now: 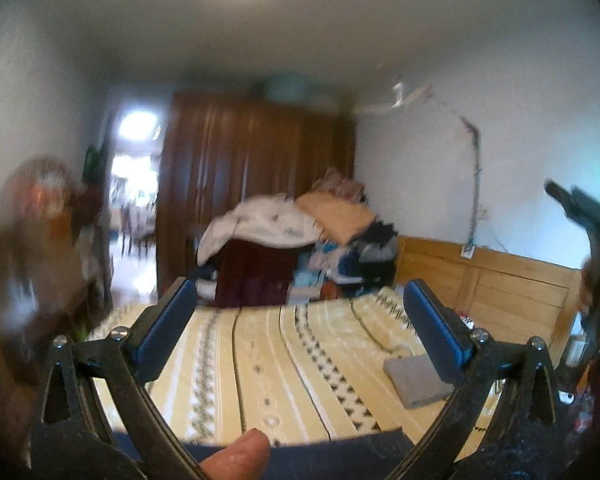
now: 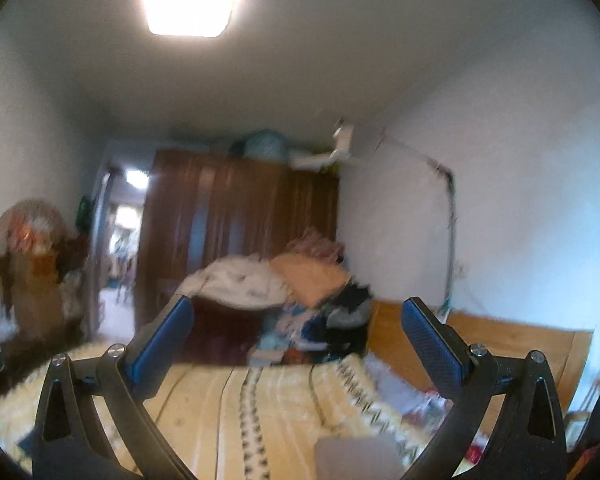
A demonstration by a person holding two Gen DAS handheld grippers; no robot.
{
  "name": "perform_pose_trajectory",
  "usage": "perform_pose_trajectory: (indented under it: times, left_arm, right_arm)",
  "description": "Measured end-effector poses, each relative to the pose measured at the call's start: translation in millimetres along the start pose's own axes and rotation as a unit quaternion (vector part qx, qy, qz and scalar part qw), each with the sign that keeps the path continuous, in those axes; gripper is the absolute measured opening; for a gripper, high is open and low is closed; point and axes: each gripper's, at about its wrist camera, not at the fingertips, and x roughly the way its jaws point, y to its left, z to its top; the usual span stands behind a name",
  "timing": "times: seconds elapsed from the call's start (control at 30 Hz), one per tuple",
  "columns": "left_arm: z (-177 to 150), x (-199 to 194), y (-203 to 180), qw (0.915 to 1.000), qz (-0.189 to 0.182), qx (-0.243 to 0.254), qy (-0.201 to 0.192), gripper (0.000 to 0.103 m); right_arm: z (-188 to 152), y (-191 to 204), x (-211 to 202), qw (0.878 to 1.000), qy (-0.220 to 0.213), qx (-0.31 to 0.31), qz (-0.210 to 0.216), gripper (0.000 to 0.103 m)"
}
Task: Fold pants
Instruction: 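Move both tools over the dark blue jeans lying on the bed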
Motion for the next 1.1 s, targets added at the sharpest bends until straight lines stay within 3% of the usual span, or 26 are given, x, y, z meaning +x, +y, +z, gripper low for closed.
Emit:
perform_pose_trajectory:
  times: [0.1, 0.27, 0.43, 0.57, 0.67, 0.77, 0.9, 1.1]
  left_arm:
    - [37, 3, 5, 1.0000, -0.004, 0.002, 0.000, 0.103]
    - [81, -18, 7, 0.9996, 0.009, 0.002, -0.027, 0.103]
    - [103, -51, 5, 0.9968, 0.028, 0.018, -0.073, 0.103]
    - [87, -81, 6, 0.9947, -0.002, 0.003, -0.103, 0.103]
    - [77, -77, -3, 0.9964, 0.004, 0.020, -0.083, 0.103]
    - [81, -66, -6, 0.9977, 0.023, 0.030, -0.057, 0.103]
    - [79, -63, 11, 0.9978, 0.048, 0.025, -0.038, 0.103]
    - [36, -51, 43, 0.9940, 0.103, 0.034, 0.012, 0.103]
  right_arm:
    - [52, -1, -1, 0.999, -0.032, -0.013, -0.006, 0.103]
    - [116, -8, 2, 0.999, -0.044, 0.018, 0.013, 0.103]
    - [159, -1, 13, 0.998, -0.008, 0.034, 0.046, 0.103]
    - [136, 28, -9, 0.996, 0.000, 0.004, 0.085, 0.103]
    - [111, 56, -24, 0.995, 0.008, -0.035, 0.096, 0.103]
    - [95, 69, -32, 0.991, 0.033, -0.048, 0.117, 0.103]
    - [92, 72, -51, 0.991, 0.025, -0.048, 0.124, 0.103]
    - [67, 59, -73, 0.986, 0.035, -0.011, 0.164, 0.103]
